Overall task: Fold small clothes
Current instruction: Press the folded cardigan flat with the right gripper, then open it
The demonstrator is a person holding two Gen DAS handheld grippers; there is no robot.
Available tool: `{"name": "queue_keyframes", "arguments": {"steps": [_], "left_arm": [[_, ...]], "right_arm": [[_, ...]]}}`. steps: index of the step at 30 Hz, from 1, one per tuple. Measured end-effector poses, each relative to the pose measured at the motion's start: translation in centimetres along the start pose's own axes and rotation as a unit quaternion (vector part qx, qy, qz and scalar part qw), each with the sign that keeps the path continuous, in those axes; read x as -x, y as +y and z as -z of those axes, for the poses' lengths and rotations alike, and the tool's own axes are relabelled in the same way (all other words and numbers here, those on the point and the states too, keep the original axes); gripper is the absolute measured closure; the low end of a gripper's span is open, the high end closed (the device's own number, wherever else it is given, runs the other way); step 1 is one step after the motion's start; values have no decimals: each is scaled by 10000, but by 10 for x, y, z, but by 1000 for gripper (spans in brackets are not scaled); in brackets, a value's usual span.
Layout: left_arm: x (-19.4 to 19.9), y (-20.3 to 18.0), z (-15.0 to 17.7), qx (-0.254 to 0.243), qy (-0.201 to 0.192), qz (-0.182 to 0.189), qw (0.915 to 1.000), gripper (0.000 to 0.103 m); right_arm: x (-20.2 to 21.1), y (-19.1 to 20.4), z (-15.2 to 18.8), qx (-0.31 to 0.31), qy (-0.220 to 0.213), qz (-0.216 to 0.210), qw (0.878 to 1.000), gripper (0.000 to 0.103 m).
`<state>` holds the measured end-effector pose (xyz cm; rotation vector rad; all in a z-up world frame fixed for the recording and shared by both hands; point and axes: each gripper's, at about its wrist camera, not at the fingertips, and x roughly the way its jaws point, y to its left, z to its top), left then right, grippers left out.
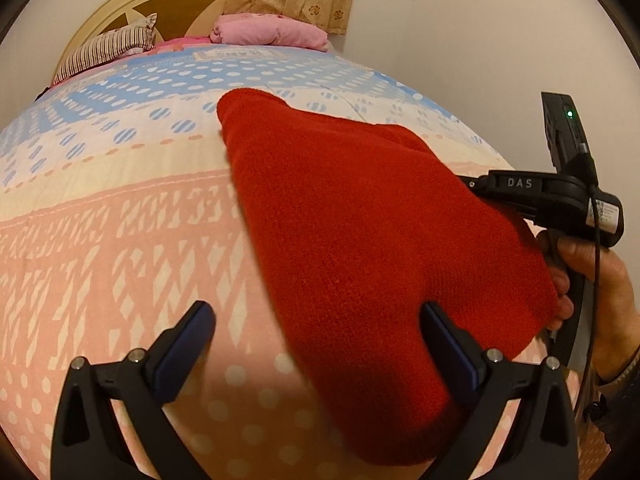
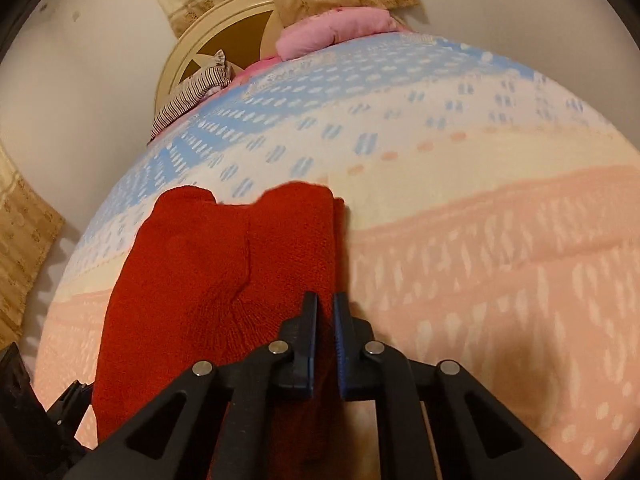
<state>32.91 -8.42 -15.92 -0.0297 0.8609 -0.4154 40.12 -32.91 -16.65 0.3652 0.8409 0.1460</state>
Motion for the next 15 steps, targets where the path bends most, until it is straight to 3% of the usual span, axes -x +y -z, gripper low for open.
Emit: {"name": "queue_keyframes", "arguments": {"steps": [3, 7, 9, 10, 11, 12, 14, 15], "left_arm": [[5, 0, 0, 8, -117, 3, 9999, 0], [16, -2, 1, -54, -420, 28, 9991, 0], [21, -2, 1, -47, -543, 39, 9985, 0], [23, -1, 1, -17, -586, 69, 9983, 0], [26, 0, 0, 38, -633, 106, 9979, 0], [29, 2, -1, 137, -691, 148, 9974, 0], [33, 5, -4, 327, -751, 241, 9963, 0], [34, 5, -5, 355, -773, 276, 9960, 0]], "right_arm": [[16, 2, 1, 37, -167, -139, 9998, 95], [62, 24, 8, 463, -835, -157, 9953, 92], [81, 42, 15, 777, -1078, -427, 9902, 90], [89, 54, 21, 1014, -1128, -665, 9862, 83], [91, 63, 25, 1197, -1084, -830, 9834, 68], [89, 71, 29, 1381, -932, -983, 9811, 61], [76, 76, 37, 1505, -589, -980, 9820, 58], [68, 73, 42, 1526, -478, -776, 9841, 58]]}}
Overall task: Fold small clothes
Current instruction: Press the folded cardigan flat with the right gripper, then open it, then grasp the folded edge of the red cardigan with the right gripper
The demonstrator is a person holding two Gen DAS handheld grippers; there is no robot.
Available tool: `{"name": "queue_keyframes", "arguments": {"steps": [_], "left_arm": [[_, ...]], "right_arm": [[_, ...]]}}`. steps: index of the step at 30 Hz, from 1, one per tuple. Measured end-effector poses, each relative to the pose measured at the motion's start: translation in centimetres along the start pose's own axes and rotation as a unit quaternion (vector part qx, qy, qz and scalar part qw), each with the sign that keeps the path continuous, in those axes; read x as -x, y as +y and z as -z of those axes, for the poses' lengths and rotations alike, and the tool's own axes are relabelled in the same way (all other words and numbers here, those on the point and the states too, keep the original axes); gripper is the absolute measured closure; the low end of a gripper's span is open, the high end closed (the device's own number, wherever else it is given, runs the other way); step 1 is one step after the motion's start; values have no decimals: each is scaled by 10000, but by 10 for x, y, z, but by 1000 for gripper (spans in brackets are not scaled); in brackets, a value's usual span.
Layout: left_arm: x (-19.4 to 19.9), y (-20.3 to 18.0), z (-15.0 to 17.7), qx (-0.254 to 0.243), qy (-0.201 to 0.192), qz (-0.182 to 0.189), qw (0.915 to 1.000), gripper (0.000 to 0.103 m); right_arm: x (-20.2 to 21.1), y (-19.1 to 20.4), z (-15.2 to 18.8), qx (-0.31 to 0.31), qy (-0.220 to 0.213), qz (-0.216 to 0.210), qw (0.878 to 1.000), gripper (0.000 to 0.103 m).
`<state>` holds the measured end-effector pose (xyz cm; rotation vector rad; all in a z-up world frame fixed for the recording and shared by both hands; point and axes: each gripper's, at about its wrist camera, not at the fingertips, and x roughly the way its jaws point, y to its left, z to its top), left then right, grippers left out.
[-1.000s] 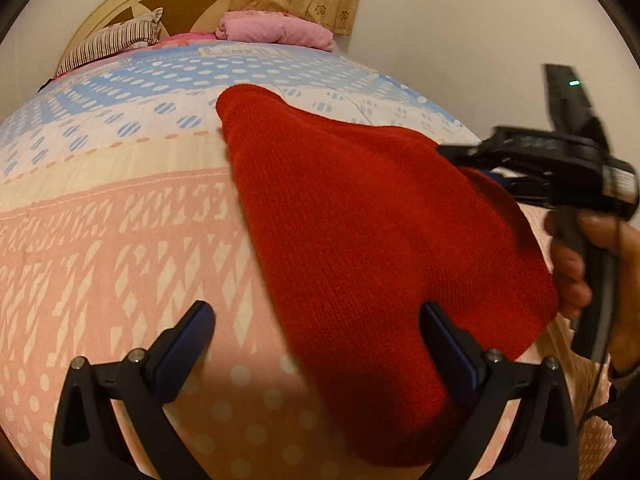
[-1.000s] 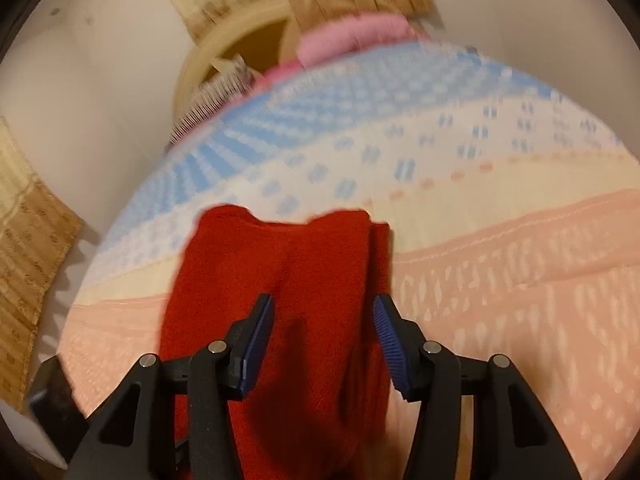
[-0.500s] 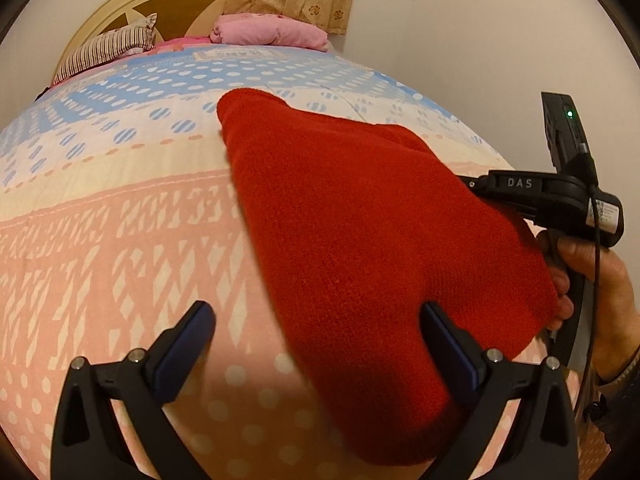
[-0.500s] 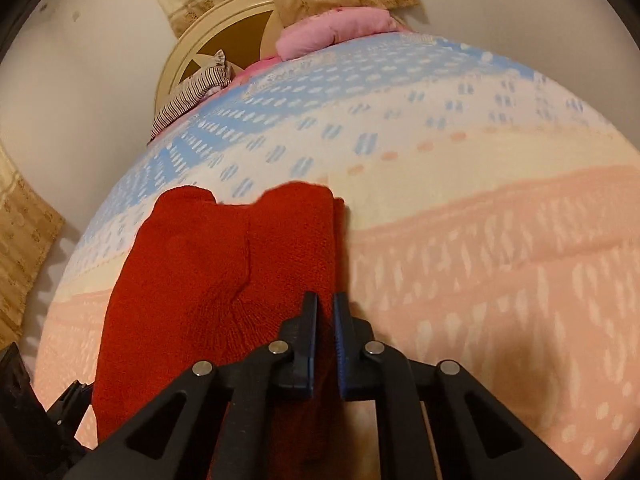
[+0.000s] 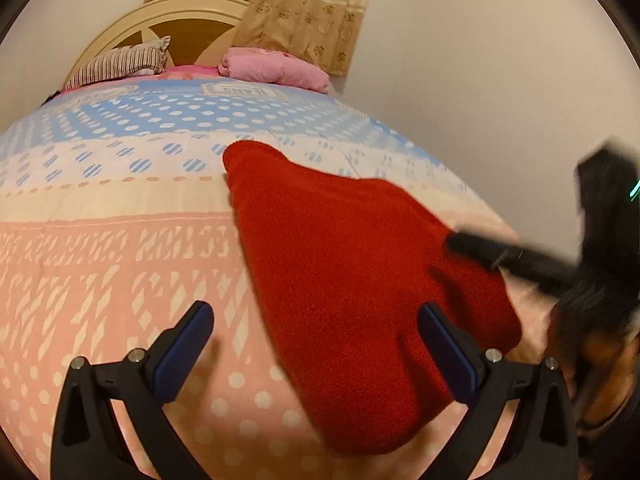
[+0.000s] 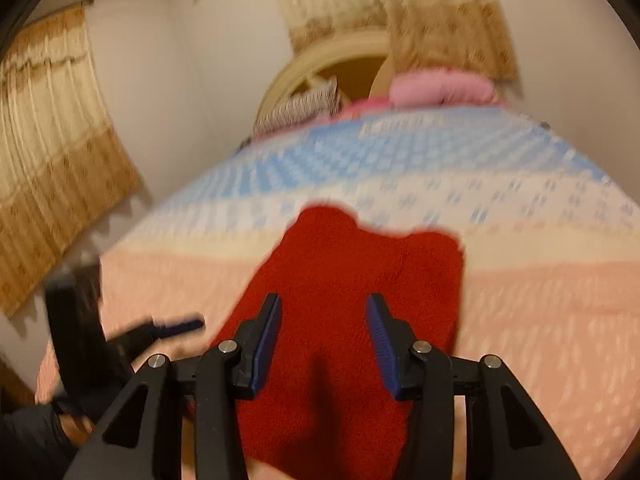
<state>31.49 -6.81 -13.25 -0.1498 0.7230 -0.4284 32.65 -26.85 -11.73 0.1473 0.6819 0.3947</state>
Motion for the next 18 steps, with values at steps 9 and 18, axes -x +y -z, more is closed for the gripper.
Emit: {"name": "queue_keyframes", "arguments": {"steps": [9, 18], "left_arm": [[-50, -9, -5, -172, 924, -46, 9956, 0], [-42, -2, 7, -12, 856, 115, 9963, 0]], "right_arm": [[-12, -39, 22, -294, 322, 150, 9989, 59], [8, -66, 20, -1035, -169, -361, 9938, 57]]}}
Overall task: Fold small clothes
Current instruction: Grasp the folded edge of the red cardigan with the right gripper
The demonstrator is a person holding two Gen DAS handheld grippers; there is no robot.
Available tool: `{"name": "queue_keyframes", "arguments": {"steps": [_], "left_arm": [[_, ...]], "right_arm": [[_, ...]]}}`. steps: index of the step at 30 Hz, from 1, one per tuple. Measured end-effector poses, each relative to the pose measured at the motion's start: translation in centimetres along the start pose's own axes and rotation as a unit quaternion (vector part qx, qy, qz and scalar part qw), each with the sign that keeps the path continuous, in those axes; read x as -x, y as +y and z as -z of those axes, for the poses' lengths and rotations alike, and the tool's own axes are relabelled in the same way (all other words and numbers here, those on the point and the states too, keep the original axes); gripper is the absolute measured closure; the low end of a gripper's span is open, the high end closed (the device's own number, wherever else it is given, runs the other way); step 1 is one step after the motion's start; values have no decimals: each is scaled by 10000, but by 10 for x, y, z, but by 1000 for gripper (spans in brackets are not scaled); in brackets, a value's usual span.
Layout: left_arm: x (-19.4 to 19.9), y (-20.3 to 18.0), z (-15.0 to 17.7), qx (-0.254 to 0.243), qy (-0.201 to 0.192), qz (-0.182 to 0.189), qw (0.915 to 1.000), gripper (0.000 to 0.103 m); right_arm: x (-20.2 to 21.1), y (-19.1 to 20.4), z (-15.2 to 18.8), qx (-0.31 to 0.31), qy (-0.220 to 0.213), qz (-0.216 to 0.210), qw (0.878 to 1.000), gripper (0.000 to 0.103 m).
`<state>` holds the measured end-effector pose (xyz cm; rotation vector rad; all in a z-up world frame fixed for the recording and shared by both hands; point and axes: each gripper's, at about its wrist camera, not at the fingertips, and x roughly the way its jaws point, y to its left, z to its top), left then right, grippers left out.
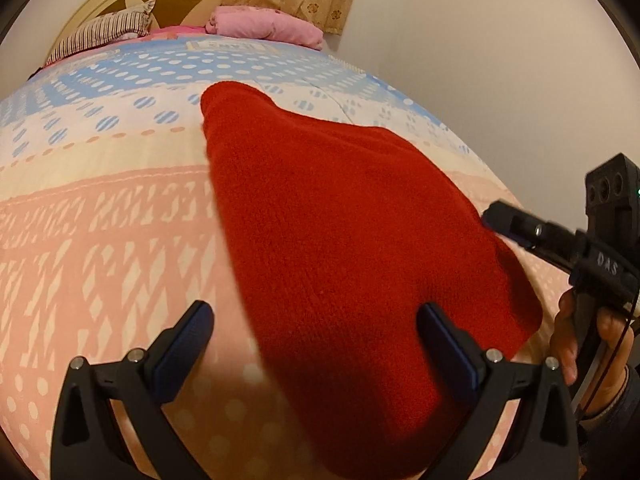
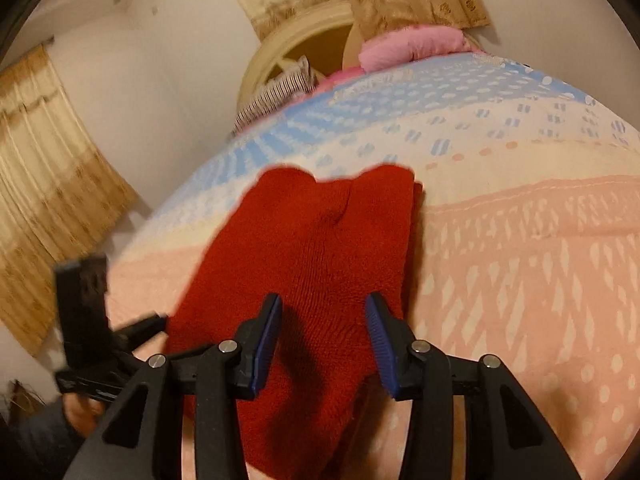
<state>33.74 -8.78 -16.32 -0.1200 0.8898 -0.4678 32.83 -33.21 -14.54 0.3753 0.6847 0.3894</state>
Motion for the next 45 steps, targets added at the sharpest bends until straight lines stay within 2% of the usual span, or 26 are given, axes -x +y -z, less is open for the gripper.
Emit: {"name": "queue_keyframes", "arguments": {"steps": [2, 3, 7, 10, 21, 33, 36, 38, 45], "left_arm": [[-1, -1, 0, -31, 22, -43, 10000, 0], [-1, -3, 1, -84, 25, -100, 9999, 0], [-3, -5, -1, -102, 37, -126, 9999, 0], [-4, -6, -2, -103, 38, -128, 9999, 0], [-4, -6, -1, -102, 40, -124, 9999, 0], [-4, -6, -2, -101, 38, -123, 9999, 0], [-4, -6, -2, -101, 37, -124, 9999, 0], [-4, -6, -2, -97, 37, -119, 9999, 0], [-4, -8, 0, -60, 14, 73, 10000, 0]], "right_arm": [[3, -8, -4, -201, -112, 168, 9996, 43], [0, -14, -7, -355, -40, 136, 9993, 42], [-28, -31, -17, -721, 609, 83, 9955, 41], [-42, -37, -23, -821, 803, 35, 9934, 40], [-74, -62, -47, -1120, 857, -130, 9899, 40], [-97, -53, -55, -923, 867, -408, 9911, 40], [-98, -51, -55, -865, 879, -554, 9908, 41], [-101, -49, -53, -829, 968, -695, 9894, 50], [-101, -54, -49, -947, 962, -838, 9873, 59]]}}
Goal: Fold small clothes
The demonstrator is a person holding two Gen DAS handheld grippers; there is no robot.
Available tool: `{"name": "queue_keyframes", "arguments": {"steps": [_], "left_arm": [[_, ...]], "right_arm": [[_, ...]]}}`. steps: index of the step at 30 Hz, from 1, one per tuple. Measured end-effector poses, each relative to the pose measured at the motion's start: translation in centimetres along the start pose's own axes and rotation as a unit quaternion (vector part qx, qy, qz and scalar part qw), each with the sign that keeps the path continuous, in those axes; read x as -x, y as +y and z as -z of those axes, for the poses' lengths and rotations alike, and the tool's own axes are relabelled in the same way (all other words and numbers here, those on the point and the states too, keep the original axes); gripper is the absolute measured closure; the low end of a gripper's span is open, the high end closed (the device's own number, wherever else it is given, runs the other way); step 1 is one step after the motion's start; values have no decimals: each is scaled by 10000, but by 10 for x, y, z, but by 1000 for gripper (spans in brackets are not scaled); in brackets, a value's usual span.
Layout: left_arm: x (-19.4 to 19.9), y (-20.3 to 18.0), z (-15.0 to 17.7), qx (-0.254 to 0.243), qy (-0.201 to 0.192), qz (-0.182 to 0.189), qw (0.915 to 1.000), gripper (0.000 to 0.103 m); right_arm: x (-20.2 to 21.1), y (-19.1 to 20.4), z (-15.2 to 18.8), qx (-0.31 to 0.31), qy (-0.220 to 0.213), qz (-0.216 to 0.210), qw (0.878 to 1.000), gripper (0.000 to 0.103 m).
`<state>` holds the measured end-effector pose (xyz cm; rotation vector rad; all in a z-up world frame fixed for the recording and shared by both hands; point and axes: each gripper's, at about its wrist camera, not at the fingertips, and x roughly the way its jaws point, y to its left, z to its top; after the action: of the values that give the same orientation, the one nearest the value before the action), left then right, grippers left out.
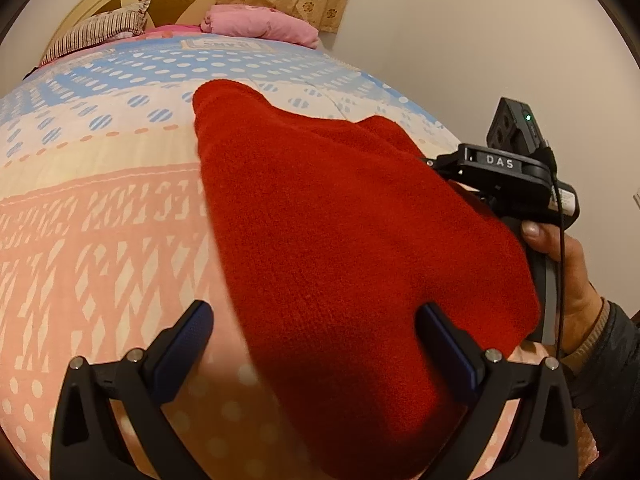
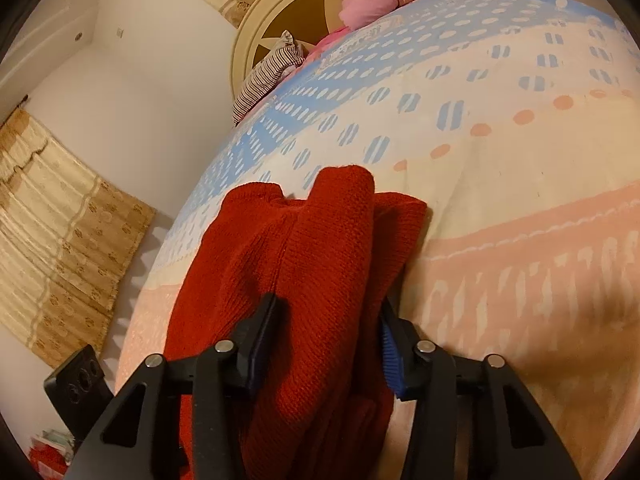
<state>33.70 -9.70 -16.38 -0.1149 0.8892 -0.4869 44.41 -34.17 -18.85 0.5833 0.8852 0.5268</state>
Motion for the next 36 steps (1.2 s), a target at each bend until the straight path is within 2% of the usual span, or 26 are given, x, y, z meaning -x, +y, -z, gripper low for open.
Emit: {"name": "queue_keyframes", "arguments": {"steps": [3, 7, 11, 14, 17, 22, 27, 36], "left_arm": [[1, -1, 0, -11, -7, 113, 9999, 0], [3, -2, 0, -74, -16, 244, 9997, 10], [3, -8, 1, -230, 6, 192, 9996, 18], [4, -11, 2, -268, 36, 140, 9995, 24], [7, -8, 0, -149, 53, 196, 9997, 34], [15, -8, -2, -112, -56, 158, 9998, 56], [25, -13, 1, -204, -144, 10, 9997, 62], [61, -11, 8, -106, -391, 7, 9992, 64]], "right_arm": [[2, -3, 1, -77, -32, -28, 10000, 64], [11, 8, 6, 219, -264, -65, 9994, 73], [19, 11, 8, 320, -488, -154, 9982, 75], [12, 10, 7, 287, -361, 108, 9989, 75], [9, 11, 7, 279, -304, 222, 9989, 75], [15, 12, 9, 282, -462, 313, 9980, 75], [24, 21, 18, 212, -674, 290, 9971, 76], [38, 47, 36, 266, -757, -85, 9967, 77]]}}
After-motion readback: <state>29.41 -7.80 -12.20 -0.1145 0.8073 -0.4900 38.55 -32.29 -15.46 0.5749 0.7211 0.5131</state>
